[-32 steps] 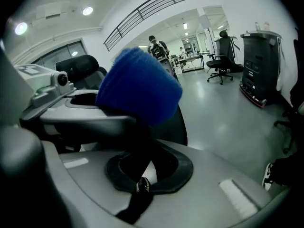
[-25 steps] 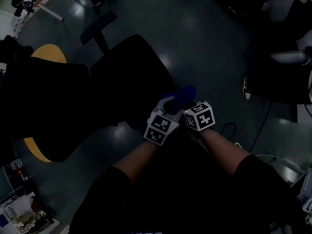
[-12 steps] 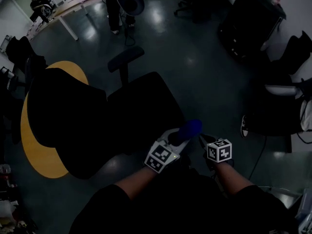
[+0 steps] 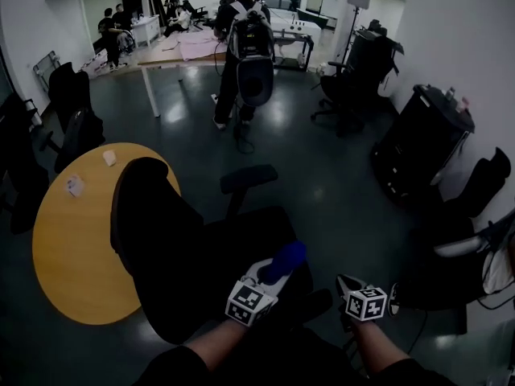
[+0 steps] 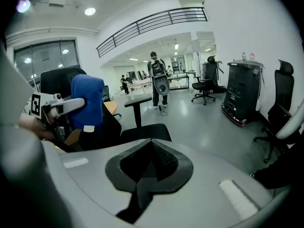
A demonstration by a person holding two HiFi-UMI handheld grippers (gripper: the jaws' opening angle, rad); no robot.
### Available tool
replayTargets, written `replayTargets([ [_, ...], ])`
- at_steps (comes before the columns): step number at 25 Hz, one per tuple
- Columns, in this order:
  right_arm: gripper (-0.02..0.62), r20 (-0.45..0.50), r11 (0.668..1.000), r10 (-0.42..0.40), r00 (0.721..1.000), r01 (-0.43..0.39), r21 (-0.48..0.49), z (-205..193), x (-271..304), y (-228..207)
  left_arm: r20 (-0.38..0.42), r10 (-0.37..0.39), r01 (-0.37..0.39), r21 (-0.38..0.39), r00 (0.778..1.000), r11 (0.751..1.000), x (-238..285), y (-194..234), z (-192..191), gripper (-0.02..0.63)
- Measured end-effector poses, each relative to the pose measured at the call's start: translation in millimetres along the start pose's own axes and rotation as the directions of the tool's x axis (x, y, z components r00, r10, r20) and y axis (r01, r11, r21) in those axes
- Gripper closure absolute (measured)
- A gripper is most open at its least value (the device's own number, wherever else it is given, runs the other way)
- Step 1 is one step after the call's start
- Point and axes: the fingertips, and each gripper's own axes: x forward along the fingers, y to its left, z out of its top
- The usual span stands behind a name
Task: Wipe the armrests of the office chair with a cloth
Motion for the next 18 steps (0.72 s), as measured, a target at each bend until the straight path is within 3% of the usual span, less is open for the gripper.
replayTargets([
  [4, 0.591, 0.004, 0.998, 0.044, 0.999, -0.044, -0.033, 24, 28, 11, 0.024, 0.101, -0.100, -0.019, 0.995, 0.995, -14, 47, 8, 0.482],
  [8, 0.591, -0.006, 0.992, 0.106, 0.994, -0.106, -0.061, 52, 67, 12, 0.020, 0.231, -0.229, -0.069, 0.973, 0.971, -20, 93, 11, 0.482],
  [11, 0.591, -0.019, 0.982, 0.170, 0.985, -0.171, -0.080, 71, 99, 14, 0.001, 0.328, -0.327, -0.096, 0.945, 0.940, -25, 122, 5, 0.482],
  [18, 0.591, 0.005, 0.938, 0.318, 0.948, -0.314, -0.146, 139, 191, 12, 0.009, 0.517, -0.512, -0.120, 0.856, 0.850, -19, 200, 11, 0.483],
])
